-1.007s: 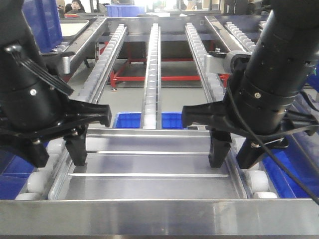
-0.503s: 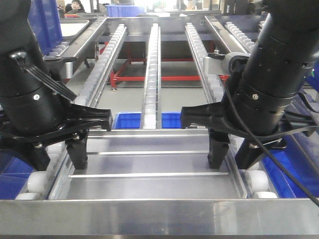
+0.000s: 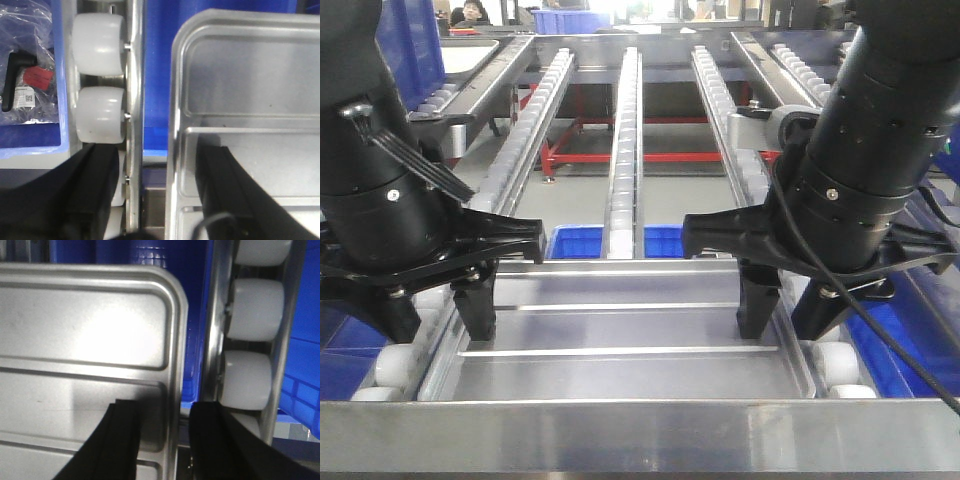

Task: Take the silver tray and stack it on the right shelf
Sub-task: 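Close both grippers on the tray's side rims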

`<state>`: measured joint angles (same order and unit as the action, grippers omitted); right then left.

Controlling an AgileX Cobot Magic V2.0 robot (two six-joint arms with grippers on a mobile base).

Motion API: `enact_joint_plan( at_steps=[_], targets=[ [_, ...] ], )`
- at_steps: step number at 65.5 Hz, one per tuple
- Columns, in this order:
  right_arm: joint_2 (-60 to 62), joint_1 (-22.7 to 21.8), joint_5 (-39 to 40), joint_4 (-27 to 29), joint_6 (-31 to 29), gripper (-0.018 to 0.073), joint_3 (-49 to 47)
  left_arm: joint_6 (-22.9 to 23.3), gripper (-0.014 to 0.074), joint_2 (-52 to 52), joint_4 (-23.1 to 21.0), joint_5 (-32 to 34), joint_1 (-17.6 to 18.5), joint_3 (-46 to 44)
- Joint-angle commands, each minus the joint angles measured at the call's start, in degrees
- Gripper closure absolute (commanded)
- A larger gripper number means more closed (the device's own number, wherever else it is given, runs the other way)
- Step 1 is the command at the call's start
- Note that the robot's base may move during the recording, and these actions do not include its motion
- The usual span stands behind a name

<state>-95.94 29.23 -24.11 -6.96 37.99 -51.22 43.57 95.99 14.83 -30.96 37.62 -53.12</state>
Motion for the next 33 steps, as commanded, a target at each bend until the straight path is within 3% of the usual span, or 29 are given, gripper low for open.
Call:
enact_joint_plan(
  at_steps=[1, 12, 18, 33],
  targets=[
    [2.14, 0.03, 2.01, -0.33, 0.00, 0.0185, -1.50, 0.68, 0.0333, -1.79, 0.64, 1.10, 0.47, -1.36],
    [2.14, 0.03, 1.97, -0.33, 0.00, 0.0188, -1.50, 0.68, 0.0335, -1.79, 0.64, 1.10, 0.47, -1.36],
    [2.14, 0.03, 1.97, -0.33, 0.00, 0.0204, -1.50, 0.68, 0.0378, -1.79, 0.64, 1.10, 0.47, -1.36],
    [2.14, 0.03, 1.62, -0.33, 0.00, 0.0422, -1.50, 0.68, 0.0605, -1.79, 0.64, 1.10, 0.47, -1.36]
  ],
)
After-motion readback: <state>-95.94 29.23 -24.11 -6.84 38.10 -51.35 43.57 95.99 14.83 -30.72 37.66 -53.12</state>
